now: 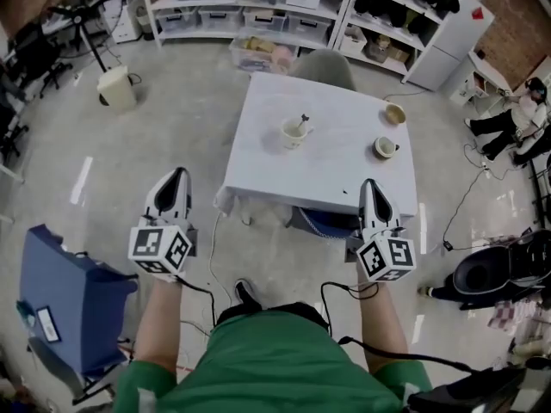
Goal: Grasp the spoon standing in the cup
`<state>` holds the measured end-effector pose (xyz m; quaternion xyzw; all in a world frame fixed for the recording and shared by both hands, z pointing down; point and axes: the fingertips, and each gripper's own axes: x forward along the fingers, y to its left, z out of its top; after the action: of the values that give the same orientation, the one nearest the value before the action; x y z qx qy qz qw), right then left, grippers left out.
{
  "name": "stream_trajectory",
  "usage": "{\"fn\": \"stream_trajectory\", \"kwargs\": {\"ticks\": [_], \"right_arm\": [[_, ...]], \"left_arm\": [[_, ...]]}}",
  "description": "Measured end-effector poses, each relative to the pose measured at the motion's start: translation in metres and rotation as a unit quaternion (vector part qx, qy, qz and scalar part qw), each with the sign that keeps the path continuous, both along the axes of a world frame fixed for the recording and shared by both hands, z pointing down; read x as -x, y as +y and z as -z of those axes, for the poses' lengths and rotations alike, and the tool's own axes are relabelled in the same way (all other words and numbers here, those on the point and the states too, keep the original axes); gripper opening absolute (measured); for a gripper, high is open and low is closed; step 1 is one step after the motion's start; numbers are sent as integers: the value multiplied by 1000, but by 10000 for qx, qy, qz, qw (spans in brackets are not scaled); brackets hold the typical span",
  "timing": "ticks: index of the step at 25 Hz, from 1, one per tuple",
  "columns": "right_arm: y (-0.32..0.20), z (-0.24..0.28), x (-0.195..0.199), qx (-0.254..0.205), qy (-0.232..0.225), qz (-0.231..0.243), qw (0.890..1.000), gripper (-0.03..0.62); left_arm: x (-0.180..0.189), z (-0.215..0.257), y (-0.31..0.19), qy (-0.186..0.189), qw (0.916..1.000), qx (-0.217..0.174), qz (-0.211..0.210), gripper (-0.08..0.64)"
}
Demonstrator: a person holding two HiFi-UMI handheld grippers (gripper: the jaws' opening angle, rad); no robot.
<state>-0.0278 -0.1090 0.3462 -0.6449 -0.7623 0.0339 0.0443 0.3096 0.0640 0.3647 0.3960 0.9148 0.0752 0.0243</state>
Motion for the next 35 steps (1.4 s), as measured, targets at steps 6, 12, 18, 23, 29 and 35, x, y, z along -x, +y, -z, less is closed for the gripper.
{"fn": "stream_trajectory", "kwargs": {"ticks": [6,12,18,23,29,35], "right_arm": [[18,2,-18,-189,-77,-236,9995,23],[47,-17,-8,-294,-120,-363,9988,23],[85,-49,25,-214,143,-293,9992,23],[127,-57,50,-94,421,-59,9991,23],[162,-74,104,-163,711,-30,9973,23],[183,-80,165,-119,897,-73,9959,22]], "left_arm": [[4,-6,34,-47,9993,-104,-363,28],[28,-31,74,-117,9981,-237,-559,28],[58,-47,99,68,9983,-169,-550,28],[76,-35,131,185,9993,-34,-330,28],[136,-47,161,309,9987,-126,-387,28],[203,-51,185,476,9976,-118,-494,28]]}}
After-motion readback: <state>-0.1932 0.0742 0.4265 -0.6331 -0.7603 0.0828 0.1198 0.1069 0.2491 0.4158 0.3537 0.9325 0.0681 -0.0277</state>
